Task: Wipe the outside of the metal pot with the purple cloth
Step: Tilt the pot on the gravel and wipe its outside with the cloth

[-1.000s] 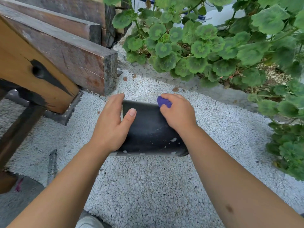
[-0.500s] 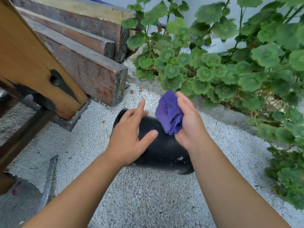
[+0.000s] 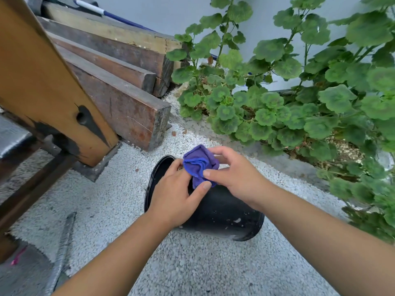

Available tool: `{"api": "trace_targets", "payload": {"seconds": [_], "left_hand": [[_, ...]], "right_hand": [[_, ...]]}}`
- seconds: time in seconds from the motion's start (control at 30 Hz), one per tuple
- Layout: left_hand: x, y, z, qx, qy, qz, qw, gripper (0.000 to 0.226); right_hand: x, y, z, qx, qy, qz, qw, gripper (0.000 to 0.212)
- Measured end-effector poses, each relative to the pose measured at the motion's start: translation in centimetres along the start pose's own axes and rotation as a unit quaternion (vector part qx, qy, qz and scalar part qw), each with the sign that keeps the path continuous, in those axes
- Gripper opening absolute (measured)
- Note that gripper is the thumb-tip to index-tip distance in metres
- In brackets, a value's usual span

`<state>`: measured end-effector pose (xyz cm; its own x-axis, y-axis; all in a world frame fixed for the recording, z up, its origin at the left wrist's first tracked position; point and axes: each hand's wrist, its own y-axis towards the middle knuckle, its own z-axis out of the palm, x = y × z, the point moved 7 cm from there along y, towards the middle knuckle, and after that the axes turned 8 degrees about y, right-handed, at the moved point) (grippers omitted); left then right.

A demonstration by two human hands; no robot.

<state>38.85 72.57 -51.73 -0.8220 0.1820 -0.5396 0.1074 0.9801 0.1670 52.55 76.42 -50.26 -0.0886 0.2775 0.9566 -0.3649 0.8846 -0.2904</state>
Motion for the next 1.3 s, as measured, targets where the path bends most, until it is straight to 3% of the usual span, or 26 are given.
{"api": "trace_targets", "payload": {"seconds": [0.17, 0.3, 0.43, 0.53, 0.67, 0.73, 0.83, 1.0, 1.07, 1.17, 1.23, 1.3], "left_hand": [[1.6, 0.1, 0.1, -0.009, -0.033, -0.021, 0.999, 0.036], [2.9, 0.1, 0.0, -0.003, -0.059, -0.020, 0.998, 0.035], [2.4, 0.2, 0.2, 0.000, -0.063, 0.004, 0.998, 0.030], [2.2, 0.2, 0.6, 0.000, -0.115, -0.036, 0.993, 0.038], [2.4, -0.2, 0.8, 0.006, -0.164, -0.052, 0.985, 0.052], [2.7, -0.4, 0.6, 0.011, -0.172, -0.045, 0.984, 0.056], [2.4, -0.4, 0.1, -0.002, -0.184, -0.020, 0.983, 0.061], [1.7, 0.0, 0.0, -0.005, -0.163, -0.004, 0.987, 0.070], [1.5, 0.1, 0.2, 0.004, -0.133, 0.003, 0.991, 0.062], [1.6, 0.1, 0.4, 0.003, -0.121, -0.011, 0.993, 0.043], [2.4, 0.2, 0.3, 0.001, -0.133, -0.040, 0.990, 0.056], [3.3, 0.1, -0.1, -0.009, -0.161, -0.058, 0.985, 0.064]], "right_hand": [[-0.8, 0.0, -2.6, -0.066, 0.003, 0.034, 0.997, 0.031], [-0.2, -0.3, -6.1, -0.049, 0.122, 0.054, 0.990, 0.026], [-1.7, -1.8, -6.1, -0.008, 0.363, 0.110, 0.925, 0.034], [-2.7, -2.7, -4.3, 0.002, 0.389, 0.160, 0.907, 0.035], [-1.3, -2.5, -3.8, -0.015, 0.432, 0.144, 0.890, 0.051], [0.1, -2.6, -3.6, 0.020, 0.455, 0.093, 0.885, 0.051], [1.9, -2.9, -3.1, 0.066, 0.440, 0.026, 0.895, 0.053], [2.0, -1.6, -1.1, 0.073, 0.422, 0.058, 0.902, 0.071], [1.2, -0.6, -0.1, 0.047, 0.417, 0.081, 0.904, 0.073], [-1.2, 0.5, -0.8, -0.052, 0.377, 0.111, 0.918, 0.072], [-2.7, 0.5, -2.5, -0.116, 0.340, 0.132, 0.924, 0.059], [-3.6, 0.2, -4.2, -0.118, 0.300, 0.128, 0.938, 0.044]]}}
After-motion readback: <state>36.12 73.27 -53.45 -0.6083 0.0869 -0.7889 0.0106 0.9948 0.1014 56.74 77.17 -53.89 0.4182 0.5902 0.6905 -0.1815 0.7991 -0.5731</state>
